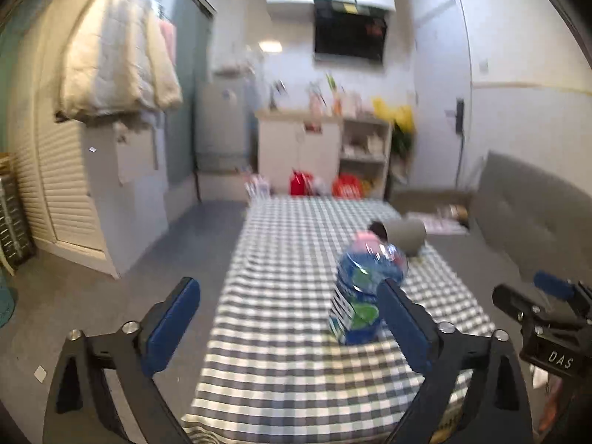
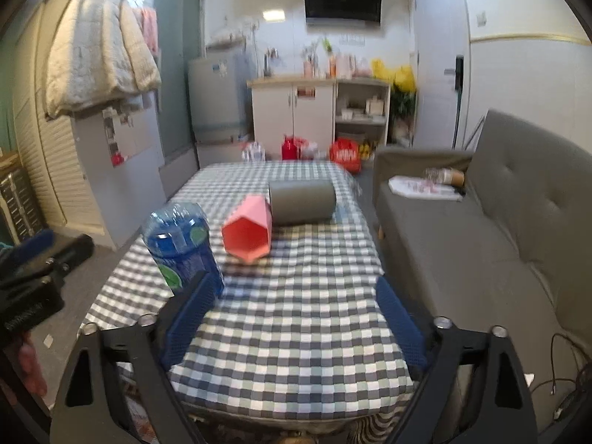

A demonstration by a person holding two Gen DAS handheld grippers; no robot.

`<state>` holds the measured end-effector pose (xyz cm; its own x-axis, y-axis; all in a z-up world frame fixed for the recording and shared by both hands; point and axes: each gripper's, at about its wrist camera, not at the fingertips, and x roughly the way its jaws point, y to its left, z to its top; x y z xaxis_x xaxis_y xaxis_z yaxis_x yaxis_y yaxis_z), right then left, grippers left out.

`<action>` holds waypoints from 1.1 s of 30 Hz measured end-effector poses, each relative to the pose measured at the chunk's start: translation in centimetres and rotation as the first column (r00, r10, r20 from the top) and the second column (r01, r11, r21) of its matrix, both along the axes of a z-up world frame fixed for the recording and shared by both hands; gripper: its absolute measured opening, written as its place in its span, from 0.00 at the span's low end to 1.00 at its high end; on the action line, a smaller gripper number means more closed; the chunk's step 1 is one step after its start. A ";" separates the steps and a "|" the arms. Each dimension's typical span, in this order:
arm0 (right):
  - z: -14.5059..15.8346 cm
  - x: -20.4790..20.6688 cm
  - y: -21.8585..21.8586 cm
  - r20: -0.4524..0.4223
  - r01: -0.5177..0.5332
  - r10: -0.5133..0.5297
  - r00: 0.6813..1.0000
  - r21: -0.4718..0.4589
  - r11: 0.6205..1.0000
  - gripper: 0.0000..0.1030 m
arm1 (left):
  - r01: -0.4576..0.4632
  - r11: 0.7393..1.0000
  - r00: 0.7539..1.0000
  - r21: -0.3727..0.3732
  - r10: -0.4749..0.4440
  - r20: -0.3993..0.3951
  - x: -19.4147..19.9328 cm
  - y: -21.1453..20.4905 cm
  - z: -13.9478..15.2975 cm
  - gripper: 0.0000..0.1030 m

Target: Flip cup upside down

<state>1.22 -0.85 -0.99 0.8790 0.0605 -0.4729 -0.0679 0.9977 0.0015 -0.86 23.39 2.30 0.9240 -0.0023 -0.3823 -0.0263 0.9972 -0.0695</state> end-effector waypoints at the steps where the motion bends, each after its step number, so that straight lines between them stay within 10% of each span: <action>1: 0.1 -0.3 0.1 0.012 0.000 0.000 1.000 -0.004 1.000 0.90 | -0.005 1.000 1.000 -0.007 0.005 0.017 -0.5 0.2 0.1 1.00; 33: 0.4 -1.8 0.2 0.069 0.012 -0.011 0.998 -0.014 1.000 1.00 | 0.049 0.999 0.998 0.011 -0.049 0.034 -1.9 -0.8 -0.3 1.00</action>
<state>-0.61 -0.68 -0.55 0.9101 0.0437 -0.4121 -0.0555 0.9983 -0.0167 -2.78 22.60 1.96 0.9356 -0.0442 -0.3503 0.0248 0.9979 -0.0598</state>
